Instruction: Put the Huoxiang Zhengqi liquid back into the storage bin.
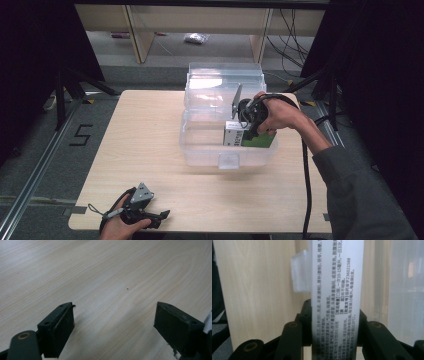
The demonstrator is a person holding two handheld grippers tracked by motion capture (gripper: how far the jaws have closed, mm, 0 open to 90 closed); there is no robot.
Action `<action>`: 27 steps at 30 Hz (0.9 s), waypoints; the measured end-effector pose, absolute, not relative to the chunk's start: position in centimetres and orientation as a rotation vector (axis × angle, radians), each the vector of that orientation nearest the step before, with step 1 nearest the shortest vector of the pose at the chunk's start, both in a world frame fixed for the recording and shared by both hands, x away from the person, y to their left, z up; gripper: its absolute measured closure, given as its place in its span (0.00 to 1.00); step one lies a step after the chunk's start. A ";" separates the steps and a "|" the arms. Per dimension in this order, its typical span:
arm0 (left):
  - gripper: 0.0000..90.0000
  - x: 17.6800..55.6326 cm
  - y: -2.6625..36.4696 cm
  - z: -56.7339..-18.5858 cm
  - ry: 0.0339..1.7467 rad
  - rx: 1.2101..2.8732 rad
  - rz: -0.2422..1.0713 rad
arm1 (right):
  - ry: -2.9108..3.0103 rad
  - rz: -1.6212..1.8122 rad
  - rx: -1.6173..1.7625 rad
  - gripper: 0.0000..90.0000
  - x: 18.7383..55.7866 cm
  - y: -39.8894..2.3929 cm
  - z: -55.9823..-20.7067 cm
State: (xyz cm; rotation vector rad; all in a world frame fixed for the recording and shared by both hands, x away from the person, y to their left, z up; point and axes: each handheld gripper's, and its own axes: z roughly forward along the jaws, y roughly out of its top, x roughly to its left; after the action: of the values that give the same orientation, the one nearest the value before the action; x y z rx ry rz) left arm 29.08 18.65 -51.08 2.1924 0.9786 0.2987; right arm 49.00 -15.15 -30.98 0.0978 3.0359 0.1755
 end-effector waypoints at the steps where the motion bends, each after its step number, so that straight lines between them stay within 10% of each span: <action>1: 0.18 29.1 18.6 -51.1 0.979 2.192 0.299 | 3.036 0.178 0.088 0.72 49.3 -15.2 -31.1; 27: 0.18 29.1 18.7 -51.1 0.978 2.194 0.295 | 3.030 0.155 0.102 0.72 52.3 -15.7 -34.8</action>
State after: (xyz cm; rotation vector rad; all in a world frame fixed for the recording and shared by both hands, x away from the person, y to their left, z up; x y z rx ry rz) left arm 29.06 18.66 -51.11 2.1936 0.9778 0.2951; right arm 52.29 -15.73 -34.76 0.1019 3.0304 0.1546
